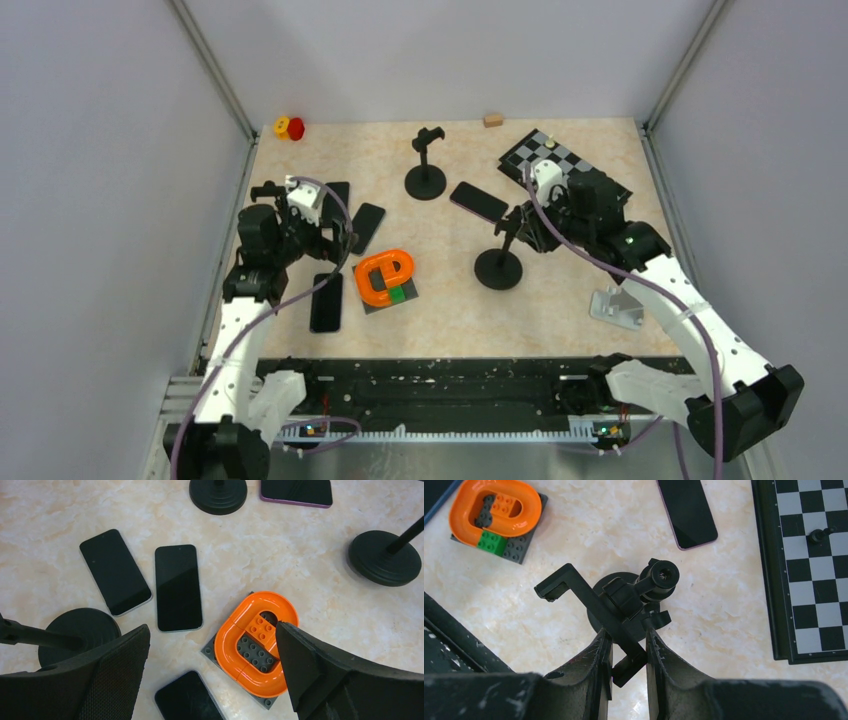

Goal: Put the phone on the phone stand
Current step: Pick up the phone stand at the center of the board, then place the phone stand at the center of the board.

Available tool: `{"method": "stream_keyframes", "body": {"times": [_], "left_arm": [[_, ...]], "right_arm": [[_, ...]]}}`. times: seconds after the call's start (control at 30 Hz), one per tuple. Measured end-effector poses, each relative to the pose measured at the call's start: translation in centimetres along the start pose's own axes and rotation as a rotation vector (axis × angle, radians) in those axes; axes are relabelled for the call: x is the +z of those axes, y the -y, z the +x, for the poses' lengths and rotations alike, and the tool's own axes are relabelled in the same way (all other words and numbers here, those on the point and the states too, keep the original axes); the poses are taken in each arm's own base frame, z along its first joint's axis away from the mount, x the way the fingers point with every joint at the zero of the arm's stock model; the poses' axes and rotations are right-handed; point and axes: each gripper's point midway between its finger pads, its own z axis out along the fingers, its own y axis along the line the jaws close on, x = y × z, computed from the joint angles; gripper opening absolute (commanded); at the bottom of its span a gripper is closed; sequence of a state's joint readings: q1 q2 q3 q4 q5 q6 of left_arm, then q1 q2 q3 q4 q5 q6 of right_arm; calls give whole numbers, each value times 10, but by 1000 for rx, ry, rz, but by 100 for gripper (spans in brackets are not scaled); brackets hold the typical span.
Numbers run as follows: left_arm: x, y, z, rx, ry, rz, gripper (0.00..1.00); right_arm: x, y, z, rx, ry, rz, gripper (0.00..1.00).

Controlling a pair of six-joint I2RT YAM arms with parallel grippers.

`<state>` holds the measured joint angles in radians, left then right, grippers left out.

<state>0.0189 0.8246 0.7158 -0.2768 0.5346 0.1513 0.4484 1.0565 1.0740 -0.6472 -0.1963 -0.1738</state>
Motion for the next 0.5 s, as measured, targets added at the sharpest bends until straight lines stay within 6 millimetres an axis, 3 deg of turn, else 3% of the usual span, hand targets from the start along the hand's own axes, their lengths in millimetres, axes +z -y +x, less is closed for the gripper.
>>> {"method": "stream_keyframes", "body": {"times": [0.23, 0.4, 0.5], "left_arm": [[27, -22, 2, -61, -68, -35, 99], [40, -34, 5, -80, -98, -70, 99], [47, -37, 9, -84, -122, -84, 99]], "right_arm": [[8, -13, -15, 35, 58, 12, 0], [20, -21, 1, 51, 42, 19, 0], [20, -26, -2, 43, 70, 22, 9]]}}
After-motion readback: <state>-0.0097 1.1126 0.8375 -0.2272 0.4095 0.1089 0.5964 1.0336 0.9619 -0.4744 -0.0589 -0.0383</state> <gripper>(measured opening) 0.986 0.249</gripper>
